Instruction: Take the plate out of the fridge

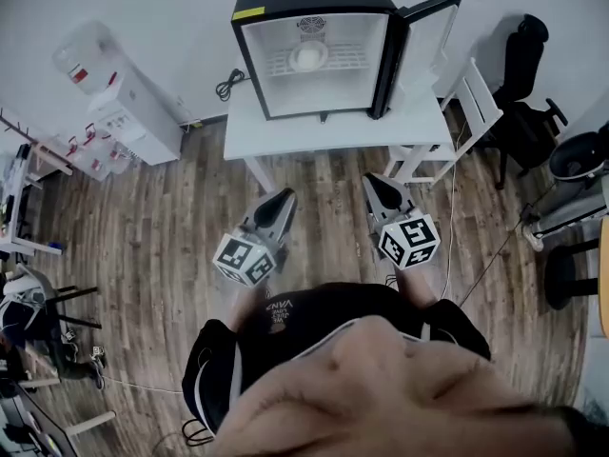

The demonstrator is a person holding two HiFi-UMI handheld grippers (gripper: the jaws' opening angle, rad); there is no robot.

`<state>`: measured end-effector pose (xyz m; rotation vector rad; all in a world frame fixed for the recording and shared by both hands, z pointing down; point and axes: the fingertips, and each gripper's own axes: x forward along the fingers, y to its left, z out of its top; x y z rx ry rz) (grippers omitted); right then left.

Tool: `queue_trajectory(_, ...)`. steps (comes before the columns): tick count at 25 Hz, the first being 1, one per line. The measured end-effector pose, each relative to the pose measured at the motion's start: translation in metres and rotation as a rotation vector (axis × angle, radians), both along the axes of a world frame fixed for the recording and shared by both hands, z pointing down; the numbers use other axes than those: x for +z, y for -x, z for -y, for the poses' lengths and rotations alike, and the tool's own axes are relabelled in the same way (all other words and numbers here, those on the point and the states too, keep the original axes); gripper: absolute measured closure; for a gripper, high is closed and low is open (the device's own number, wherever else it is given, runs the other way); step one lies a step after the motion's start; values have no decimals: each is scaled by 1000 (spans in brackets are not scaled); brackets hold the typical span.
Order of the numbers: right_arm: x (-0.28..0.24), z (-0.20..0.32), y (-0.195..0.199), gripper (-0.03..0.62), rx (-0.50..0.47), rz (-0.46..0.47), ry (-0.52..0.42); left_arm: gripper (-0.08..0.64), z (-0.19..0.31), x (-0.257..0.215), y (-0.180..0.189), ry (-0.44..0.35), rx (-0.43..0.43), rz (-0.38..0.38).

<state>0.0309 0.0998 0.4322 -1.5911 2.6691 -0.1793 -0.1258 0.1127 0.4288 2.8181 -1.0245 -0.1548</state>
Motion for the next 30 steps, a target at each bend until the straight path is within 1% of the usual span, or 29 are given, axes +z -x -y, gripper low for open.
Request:
queue_trajectory(2, -1, 2, 2, 580, 3, -5, -9, 522, 3, 2, 0, -3, 12, 8)
queue_trajectory(8, -7, 16, 2, 580, 3, -10, -23, 522, 19, 4, 1, 9, 20, -18)
queue_trajectory(14, -5, 46, -14, 580, -11, -11, -17, 522, 46, 3, -18, 11, 16, -21)
queue_trajectory(25, 2, 113, -50, 580, -87, -10, -15, 522, 110, -2, -61, -12, -54, -26)
queue_trajectory(30, 7, 138, -60, 580, -133, -9, -5, 522, 131, 4, -73, 0, -98, -30)
